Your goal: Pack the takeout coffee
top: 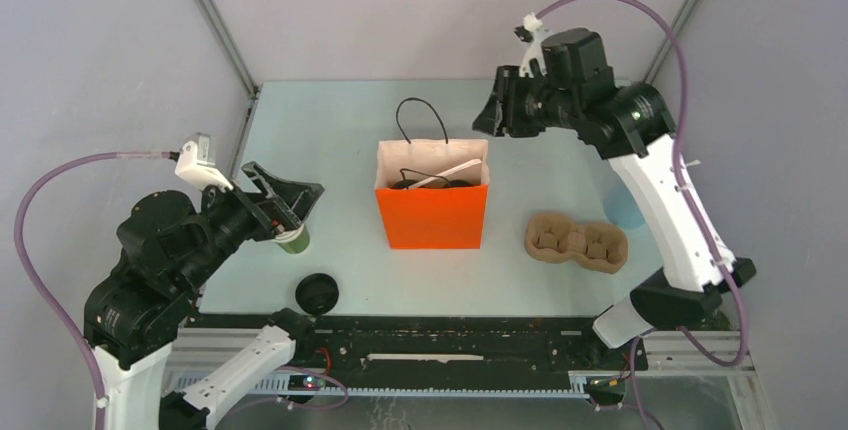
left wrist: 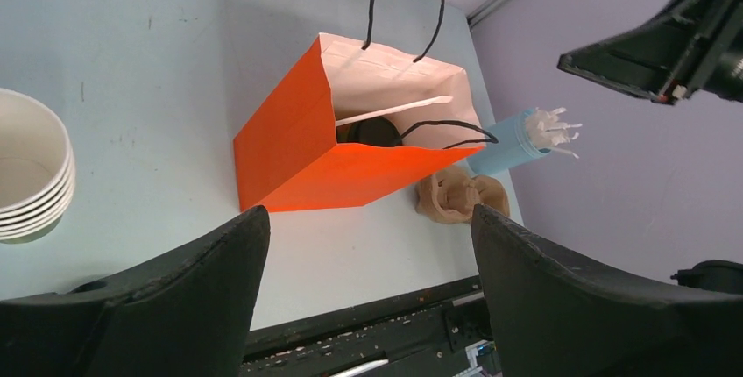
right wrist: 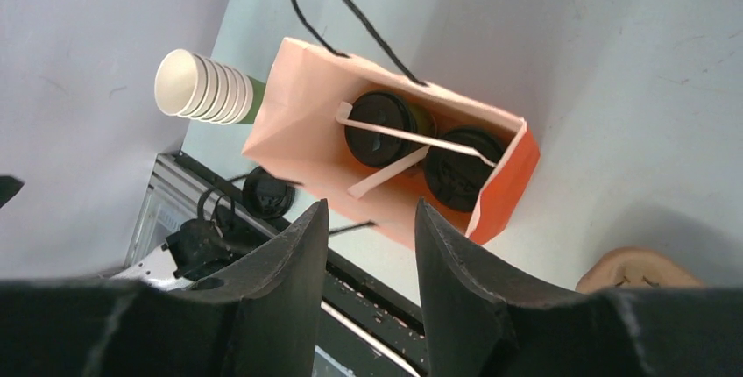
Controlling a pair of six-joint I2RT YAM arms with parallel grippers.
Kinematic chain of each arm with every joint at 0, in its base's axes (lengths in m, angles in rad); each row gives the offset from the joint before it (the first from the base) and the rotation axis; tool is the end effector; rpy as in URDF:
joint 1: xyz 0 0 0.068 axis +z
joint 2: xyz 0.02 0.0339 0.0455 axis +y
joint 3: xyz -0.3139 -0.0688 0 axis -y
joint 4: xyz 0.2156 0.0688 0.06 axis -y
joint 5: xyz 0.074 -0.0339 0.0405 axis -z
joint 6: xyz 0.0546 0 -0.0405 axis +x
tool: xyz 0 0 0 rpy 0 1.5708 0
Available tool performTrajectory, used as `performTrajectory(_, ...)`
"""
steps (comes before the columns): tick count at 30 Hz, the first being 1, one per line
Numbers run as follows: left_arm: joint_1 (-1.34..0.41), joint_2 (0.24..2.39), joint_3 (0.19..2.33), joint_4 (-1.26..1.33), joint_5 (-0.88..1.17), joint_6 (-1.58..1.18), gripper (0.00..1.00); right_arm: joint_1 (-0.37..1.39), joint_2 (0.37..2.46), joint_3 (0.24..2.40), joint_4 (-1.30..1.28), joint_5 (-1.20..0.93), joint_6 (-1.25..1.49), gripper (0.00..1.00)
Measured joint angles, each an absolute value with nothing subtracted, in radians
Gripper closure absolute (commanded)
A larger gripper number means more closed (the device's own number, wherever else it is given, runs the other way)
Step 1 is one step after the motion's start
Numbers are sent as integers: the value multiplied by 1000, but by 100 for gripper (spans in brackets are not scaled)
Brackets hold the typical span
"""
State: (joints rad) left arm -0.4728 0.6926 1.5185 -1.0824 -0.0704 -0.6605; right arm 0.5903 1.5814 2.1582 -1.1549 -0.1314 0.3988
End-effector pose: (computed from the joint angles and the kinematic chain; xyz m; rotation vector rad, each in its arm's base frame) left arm 0.0060 0.0013 0.4805 -0.2281 1.8758 -0.7262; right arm 0.2275 0.1610 0.5252 -0.2922 2.2114 0.7021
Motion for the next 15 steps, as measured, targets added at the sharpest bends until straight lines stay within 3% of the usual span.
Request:
performTrajectory(8,-473,725,1527,-1082,-38,-666,11,564,1366,1999,-1132,-130,394,46)
performTrajectory(15,-473,830,1710,-1111,-49,-646,8,460,1115,1917,-1145,-140,361,28)
